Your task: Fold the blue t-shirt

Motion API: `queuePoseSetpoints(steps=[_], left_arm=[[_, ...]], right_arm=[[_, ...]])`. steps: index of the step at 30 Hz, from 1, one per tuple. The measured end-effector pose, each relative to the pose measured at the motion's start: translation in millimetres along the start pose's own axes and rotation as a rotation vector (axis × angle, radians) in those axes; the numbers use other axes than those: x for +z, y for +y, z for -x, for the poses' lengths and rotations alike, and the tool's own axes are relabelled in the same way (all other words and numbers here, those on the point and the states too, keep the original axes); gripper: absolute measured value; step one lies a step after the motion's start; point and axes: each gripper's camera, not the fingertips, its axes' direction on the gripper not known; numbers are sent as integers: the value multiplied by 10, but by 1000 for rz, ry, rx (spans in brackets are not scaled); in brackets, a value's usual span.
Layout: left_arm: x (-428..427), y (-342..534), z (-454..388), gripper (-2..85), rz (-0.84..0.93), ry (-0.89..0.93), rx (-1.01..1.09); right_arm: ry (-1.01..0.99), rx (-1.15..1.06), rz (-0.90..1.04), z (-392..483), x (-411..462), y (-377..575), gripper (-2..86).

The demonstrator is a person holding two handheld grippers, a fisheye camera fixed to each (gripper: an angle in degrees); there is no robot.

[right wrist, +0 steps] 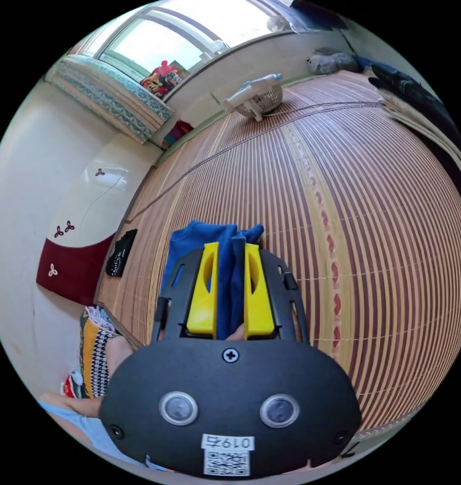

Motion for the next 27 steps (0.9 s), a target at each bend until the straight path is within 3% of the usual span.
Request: queuePoseSetpoints(steps=[11,25,27], left_arm=[[78,-4,-29,12,0,-6,2],[160,-12,-163,12,11,-73,17],[178,-12,-176,12,13,-78,17]], right_arm=[[93,-124,41,212,51,46,8],[-99,-211,81,487,-19,51,-5],[-52,-201,93,509,5,60,-4]])
